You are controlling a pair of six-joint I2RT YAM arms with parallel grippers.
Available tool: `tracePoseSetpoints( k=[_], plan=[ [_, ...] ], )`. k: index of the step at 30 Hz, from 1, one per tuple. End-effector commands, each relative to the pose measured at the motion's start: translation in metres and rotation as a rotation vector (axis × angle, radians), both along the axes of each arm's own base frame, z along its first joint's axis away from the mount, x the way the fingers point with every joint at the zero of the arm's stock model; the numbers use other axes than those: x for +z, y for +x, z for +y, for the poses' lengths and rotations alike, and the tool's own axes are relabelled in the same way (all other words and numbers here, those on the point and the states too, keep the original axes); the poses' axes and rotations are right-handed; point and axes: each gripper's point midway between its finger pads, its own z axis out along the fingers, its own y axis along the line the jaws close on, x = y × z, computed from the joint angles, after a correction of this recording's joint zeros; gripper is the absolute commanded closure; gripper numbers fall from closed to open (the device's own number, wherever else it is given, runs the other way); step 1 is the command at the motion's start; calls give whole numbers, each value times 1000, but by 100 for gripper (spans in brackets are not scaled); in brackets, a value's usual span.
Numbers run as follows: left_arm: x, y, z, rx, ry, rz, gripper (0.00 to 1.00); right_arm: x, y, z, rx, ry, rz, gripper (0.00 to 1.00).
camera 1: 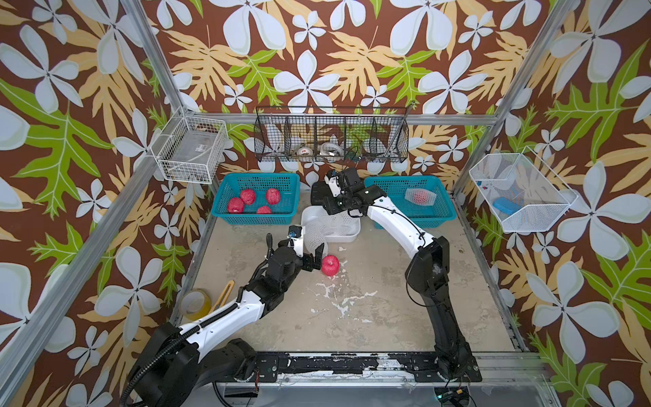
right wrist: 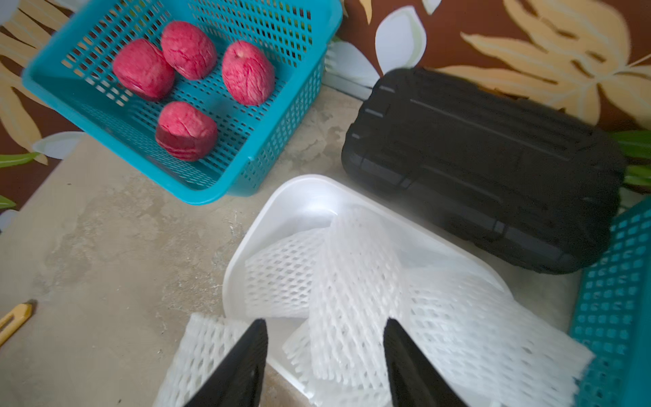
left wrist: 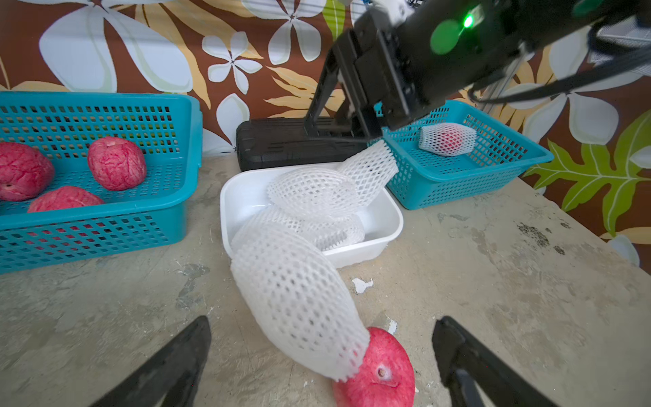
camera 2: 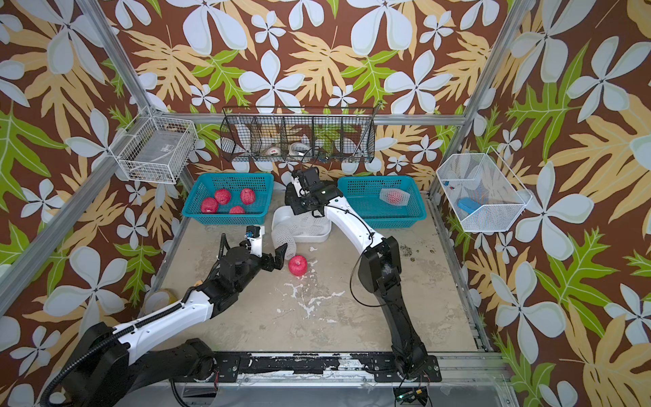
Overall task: Remove foam nets from apples
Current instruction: Adjust the foam net in the storage box, then pick up the apple from the center of the board.
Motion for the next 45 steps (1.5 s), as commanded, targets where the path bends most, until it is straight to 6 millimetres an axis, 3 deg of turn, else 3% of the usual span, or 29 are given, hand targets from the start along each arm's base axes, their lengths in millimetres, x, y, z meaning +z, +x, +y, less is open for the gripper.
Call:
tracePoseSetpoints(
  k=[1, 6, 9, 17, 21, 28, 32, 34, 39, 45],
  plan=[
    [-3, -12, -28, -143, -15, 60, 0, 36, -21, -6, 36, 39, -40, 41],
    [-47, -36, -51, -164, 48, 267, 5, 56, -71, -34, 27, 159, -134, 37],
    [-64, -49, -57, -181, 2, 310, 3, 46, -99, -54, 9, 216, -207, 36],
    [-94, -20, -62, -140, 209, 320, 0, -9, -145, -80, 21, 250, -243, 36],
    [-112, -8, -65, -115, 270, 343, 0, -18, -166, -83, 58, 287, -308, 34],
    [-138, 3, -72, -98, 302, 383, 0, -9, -183, -99, 16, 334, -445, 20],
    [-149, 5, -74, -96, 306, 390, 0, -9, -189, -114, -27, 328, -496, 19],
    [-152, 5, -76, -105, 310, 392, 6, -14, -189, -120, -53, 319, -499, 19],
    [-147, 6, -79, -122, 308, 378, 28, -25, -187, -128, -97, 297, -493, 20],
    [-121, 11, -76, -106, 324, 334, 36, -32, -186, -136, -142, 287, -502, 20]
  ],
)
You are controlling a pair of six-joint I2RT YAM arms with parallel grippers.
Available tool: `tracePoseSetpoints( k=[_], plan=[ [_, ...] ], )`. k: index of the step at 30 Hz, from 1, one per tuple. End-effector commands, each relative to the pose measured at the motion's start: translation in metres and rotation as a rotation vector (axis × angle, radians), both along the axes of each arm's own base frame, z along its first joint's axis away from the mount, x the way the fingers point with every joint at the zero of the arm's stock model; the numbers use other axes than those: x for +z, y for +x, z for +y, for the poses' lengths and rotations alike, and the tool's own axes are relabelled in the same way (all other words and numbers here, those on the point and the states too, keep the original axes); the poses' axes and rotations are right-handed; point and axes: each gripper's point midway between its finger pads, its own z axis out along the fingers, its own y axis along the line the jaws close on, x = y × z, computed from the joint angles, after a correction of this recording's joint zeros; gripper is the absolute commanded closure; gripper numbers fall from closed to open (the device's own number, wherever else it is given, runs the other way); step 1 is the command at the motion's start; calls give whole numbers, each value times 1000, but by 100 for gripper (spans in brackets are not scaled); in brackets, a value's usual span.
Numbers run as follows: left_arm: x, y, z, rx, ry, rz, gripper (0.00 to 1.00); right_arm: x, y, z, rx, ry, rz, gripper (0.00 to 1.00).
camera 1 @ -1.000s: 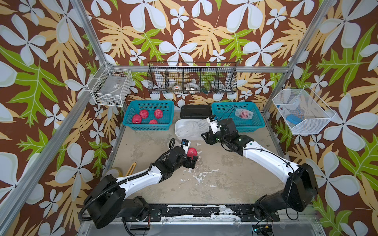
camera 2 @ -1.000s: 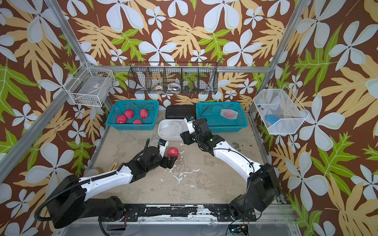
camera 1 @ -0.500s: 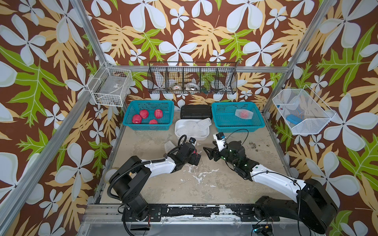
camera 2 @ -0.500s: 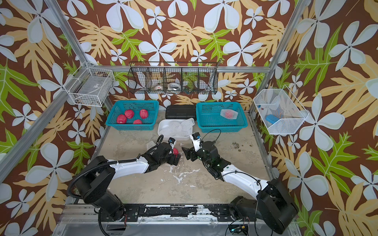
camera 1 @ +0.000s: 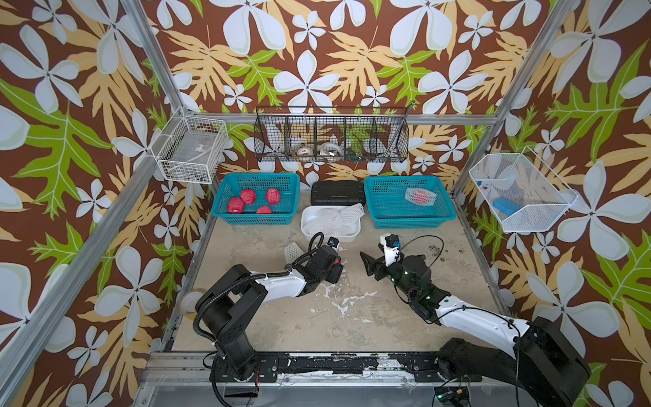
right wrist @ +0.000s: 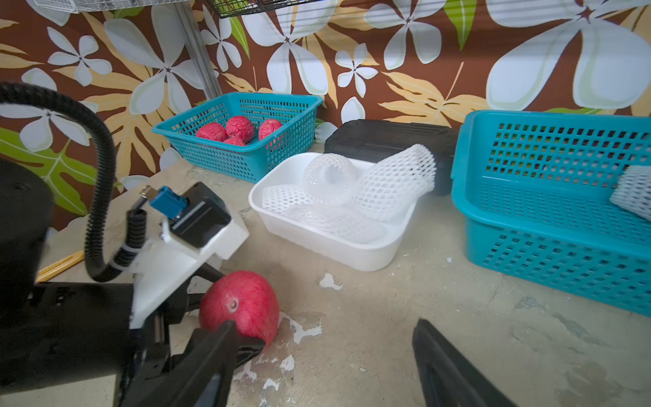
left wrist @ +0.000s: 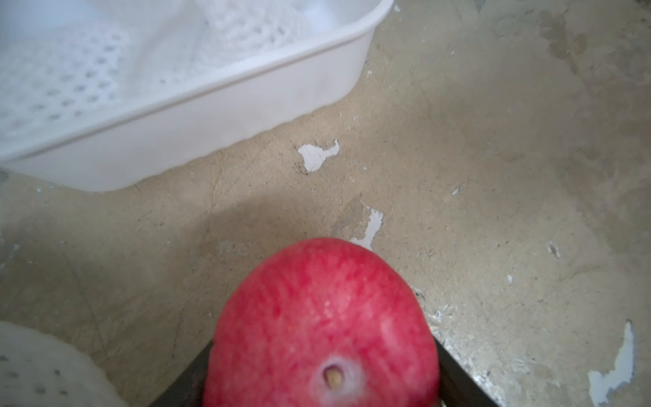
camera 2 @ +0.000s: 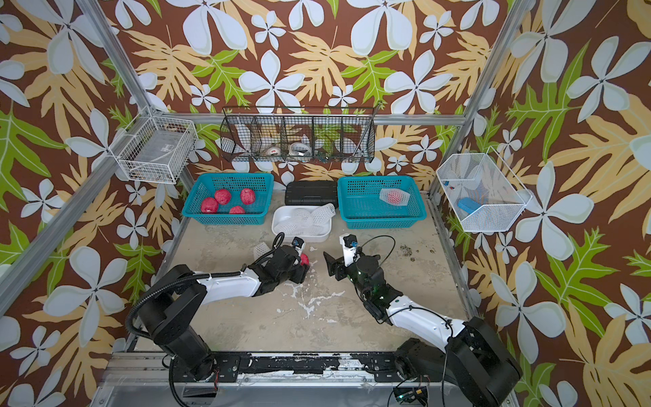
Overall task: Remove foam nets from apples
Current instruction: Pick up the apple from the center of the board.
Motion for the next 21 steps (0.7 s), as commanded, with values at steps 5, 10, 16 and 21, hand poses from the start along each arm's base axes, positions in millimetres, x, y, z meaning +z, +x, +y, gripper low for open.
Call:
tracePoseSetpoints(
  k=[5, 10, 16, 21],
  plan=[
    [80, 12, 18, 48, -26, -172, 35, 10, 0, -20, -100, 50, -68, 21],
    [146, 51, 75, 191, -66, -286, 33, 11, -2, -25, -119, 80, -79, 21],
    [185, 122, 186, 454, -36, -425, 32, 8, -3, -19, -93, 93, -59, 21],
    [170, 183, 267, 592, 28, -415, 33, 6, -2, -17, -85, 93, -52, 21]
  ],
)
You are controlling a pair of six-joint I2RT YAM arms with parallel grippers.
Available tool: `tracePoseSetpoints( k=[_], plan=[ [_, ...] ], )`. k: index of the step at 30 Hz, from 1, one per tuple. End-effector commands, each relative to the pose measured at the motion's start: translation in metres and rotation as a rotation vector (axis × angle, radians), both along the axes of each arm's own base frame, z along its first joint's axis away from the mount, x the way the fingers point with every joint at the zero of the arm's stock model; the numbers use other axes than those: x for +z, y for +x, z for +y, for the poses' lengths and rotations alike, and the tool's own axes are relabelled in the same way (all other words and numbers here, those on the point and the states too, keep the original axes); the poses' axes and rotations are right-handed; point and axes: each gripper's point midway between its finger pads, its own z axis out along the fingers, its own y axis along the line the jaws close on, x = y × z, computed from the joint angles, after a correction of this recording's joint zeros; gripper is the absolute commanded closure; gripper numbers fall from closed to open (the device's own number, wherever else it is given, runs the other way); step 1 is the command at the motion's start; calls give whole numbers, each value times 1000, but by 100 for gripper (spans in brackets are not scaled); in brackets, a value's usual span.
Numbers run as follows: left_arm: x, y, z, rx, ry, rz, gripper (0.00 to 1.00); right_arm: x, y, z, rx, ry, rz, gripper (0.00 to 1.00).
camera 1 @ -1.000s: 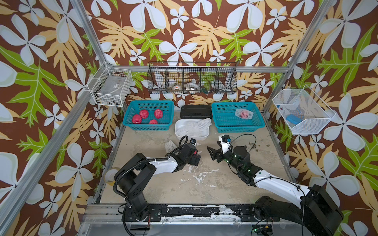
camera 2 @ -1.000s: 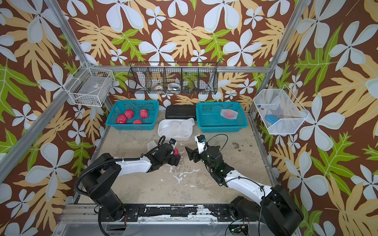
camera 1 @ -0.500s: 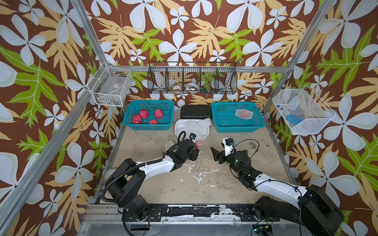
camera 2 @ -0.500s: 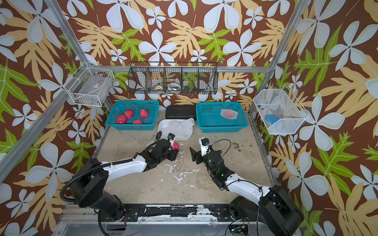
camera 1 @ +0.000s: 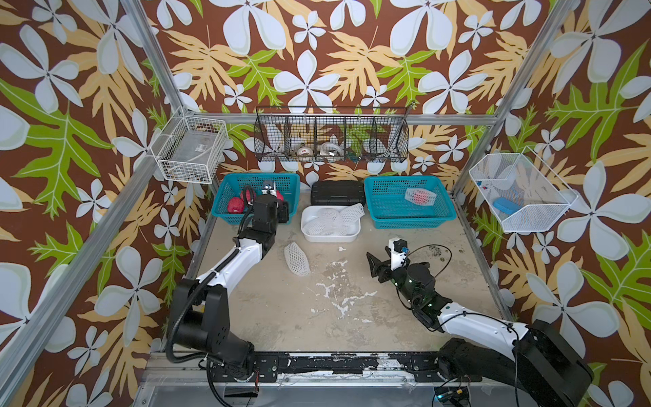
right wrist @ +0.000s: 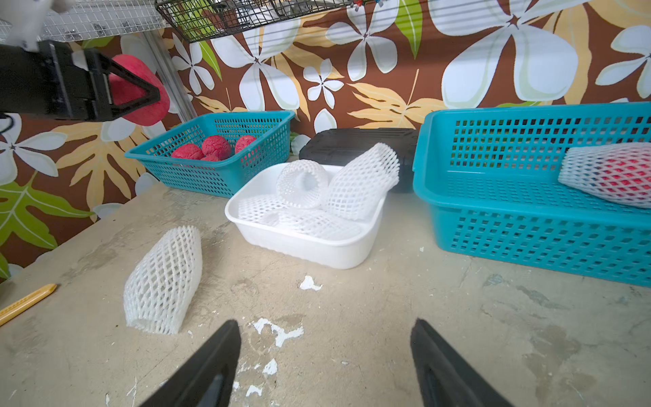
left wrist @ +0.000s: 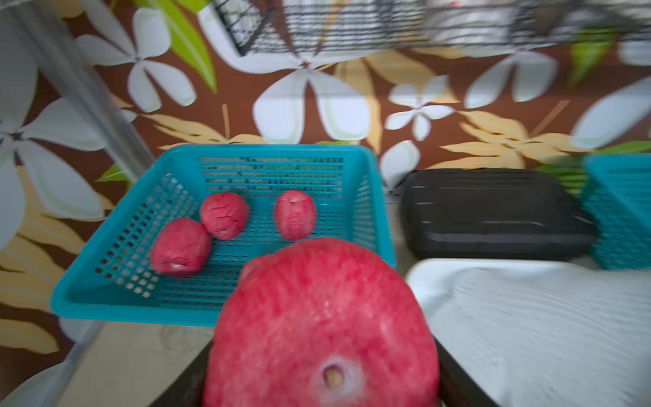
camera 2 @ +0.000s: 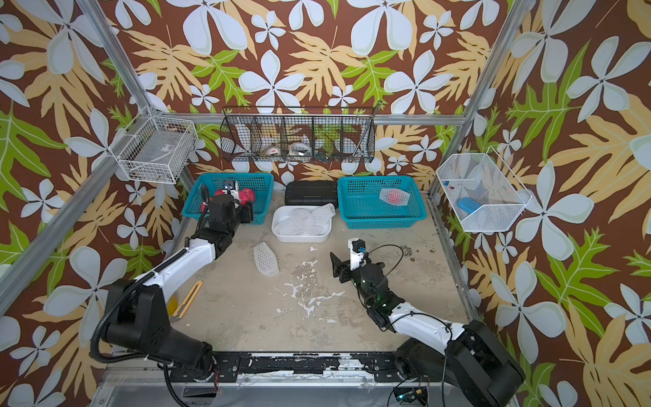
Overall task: Remove foam nets from apples
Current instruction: Place the apple in the basket.
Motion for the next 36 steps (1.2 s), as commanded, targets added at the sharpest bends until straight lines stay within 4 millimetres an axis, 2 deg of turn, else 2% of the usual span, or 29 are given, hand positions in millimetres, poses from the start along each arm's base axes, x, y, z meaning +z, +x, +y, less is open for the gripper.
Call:
tracePoseSetpoints(
  k=[1, 5, 11, 17, 25, 29, 31, 32, 33, 36],
  plan=[
    [3, 32, 30, 21, 35, -25, 33, 11, 1, 3, 11, 32, -28, 21],
    [-17, 74, 46, 21, 96, 44, 33, 13, 0, 4, 15, 39, -29, 21],
    [-53, 114, 41, -26, 89, 110, 33, 12, -1, 3, 14, 39, -28, 21],
    [-94, 131, 34, -60, 56, 170, 33, 12, 0, 3, 12, 40, -28, 21],
    [-129, 141, 26, -93, 28, 234, 30, 14, -1, 2, 9, 43, -30, 21],
    [-134, 142, 23, -99, 29, 249, 21, 13, 0, 3, 9, 45, -24, 21],
    [-131, 143, 23, -97, 34, 251, 15, 13, 0, 3, 10, 43, -25, 21],
    [-128, 142, 23, -98, 37, 251, 10, 13, 1, 3, 7, 42, -25, 21],
    [-124, 141, 22, -97, 36, 247, 1, 12, 1, 2, 4, 41, -23, 21],
    [-107, 137, 18, -108, 26, 228, 0, 12, 1, 2, 0, 39, -25, 21]
  ],
)
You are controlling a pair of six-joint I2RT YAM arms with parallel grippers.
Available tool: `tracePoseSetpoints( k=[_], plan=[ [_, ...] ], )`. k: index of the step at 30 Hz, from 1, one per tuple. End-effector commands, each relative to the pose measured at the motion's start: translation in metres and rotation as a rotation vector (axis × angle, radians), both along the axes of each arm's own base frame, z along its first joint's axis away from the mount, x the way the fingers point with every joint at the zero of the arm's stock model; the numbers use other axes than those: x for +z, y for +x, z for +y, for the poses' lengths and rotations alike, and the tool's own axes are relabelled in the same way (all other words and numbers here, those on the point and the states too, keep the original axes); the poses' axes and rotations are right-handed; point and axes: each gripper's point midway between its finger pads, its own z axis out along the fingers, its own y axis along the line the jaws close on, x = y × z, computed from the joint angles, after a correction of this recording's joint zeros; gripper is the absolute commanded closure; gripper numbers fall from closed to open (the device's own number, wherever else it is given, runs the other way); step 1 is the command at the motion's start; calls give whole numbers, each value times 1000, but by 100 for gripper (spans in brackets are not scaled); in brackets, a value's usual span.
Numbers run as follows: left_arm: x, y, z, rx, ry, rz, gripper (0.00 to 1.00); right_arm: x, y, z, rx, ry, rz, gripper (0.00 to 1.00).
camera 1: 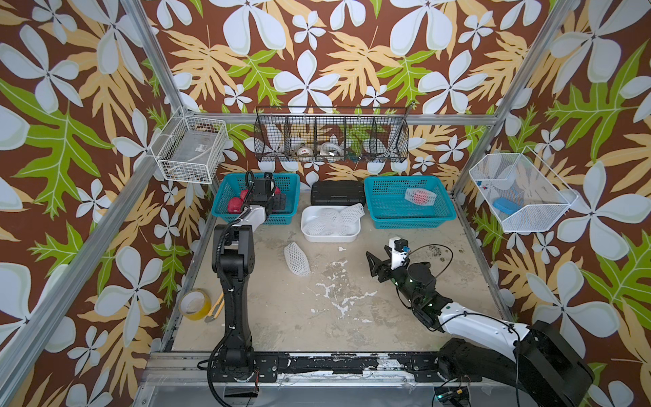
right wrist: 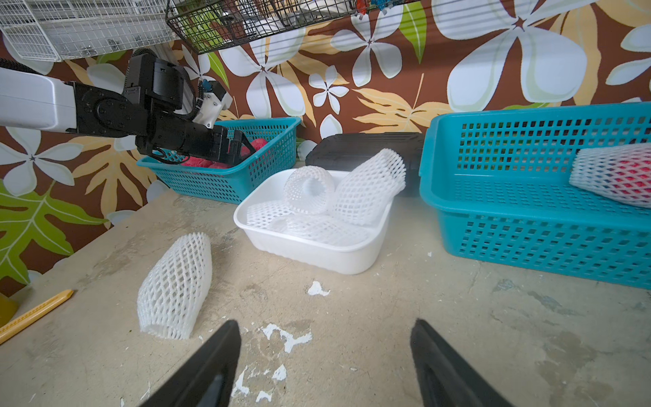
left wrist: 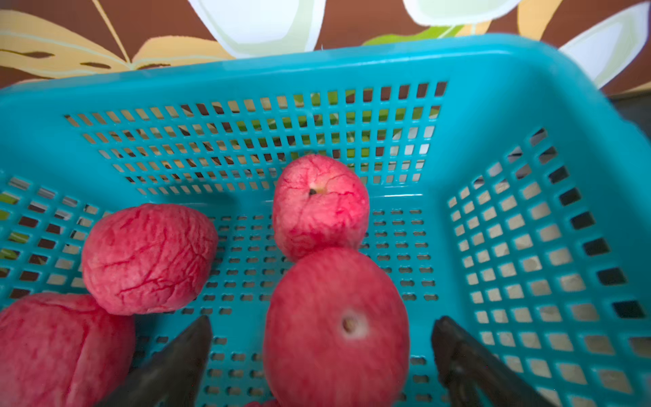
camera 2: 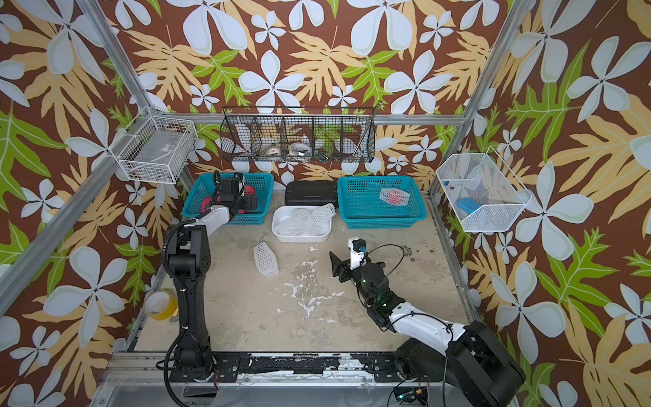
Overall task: Remove foam nets from apples
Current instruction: Place the apple in the basket.
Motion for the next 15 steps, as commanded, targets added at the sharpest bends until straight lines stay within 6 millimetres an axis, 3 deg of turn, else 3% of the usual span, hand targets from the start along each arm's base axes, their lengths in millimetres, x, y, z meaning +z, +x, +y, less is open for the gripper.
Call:
tracePoseSetpoints(
  k=[1, 5, 8, 12, 15],
  plan=[
    [25, -6, -7, -12, -19, -25, 0, 6, 2, -1, -15, 11, -19, 21],
    [66, -26, -22, -27, -120, -65, 0, 7, 2, 0, -7, 16, -18, 21],
    [83, -58, -39, -23, -208, -80, 0, 9, 1, -2, -13, 16, -23, 21],
    [58, -125, -64, -7, -320, 6, 0, 10, 1, -6, -31, 9, -30, 21],
    [32, -188, -87, 22, -413, 40, 0, 11, 0, -7, -37, 16, -34, 21]
  ],
)
